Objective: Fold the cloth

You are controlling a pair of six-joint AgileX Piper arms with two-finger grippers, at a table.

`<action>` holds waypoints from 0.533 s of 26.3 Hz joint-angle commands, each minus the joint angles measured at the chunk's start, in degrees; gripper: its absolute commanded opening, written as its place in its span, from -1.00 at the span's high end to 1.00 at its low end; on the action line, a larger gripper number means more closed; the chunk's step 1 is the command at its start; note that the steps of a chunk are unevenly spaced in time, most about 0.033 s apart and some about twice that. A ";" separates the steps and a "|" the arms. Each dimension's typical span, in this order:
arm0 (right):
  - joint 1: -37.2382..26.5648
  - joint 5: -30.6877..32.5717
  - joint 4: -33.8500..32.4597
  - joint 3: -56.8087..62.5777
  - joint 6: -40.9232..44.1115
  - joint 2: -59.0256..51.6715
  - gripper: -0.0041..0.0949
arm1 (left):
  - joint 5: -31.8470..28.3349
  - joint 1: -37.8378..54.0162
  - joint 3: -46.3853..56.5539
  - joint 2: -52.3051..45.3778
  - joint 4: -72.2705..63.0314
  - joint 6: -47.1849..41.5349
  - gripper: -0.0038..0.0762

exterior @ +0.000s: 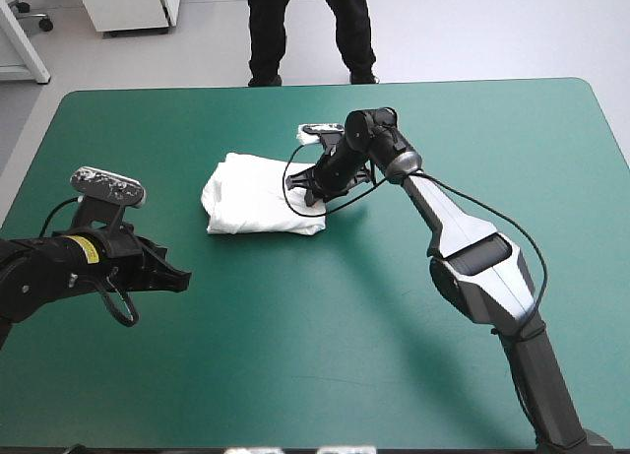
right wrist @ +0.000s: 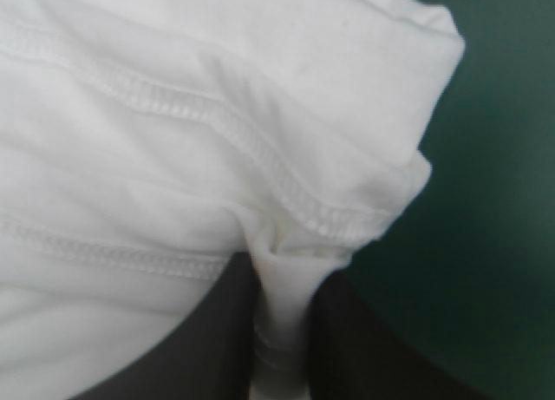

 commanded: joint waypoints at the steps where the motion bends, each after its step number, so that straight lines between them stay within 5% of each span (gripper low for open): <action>1: -0.31 -3.31 0.97 -1.45 -4.96 -3.43 0.93 | -2.64 0.01 -1.51 -0.66 -0.22 -0.58 0.93; 14: -3.58 0.84 -8.90 0.74 -7.88 -4.82 0.95 | -1.75 0.01 -1.51 -0.66 -0.67 -3.28 0.93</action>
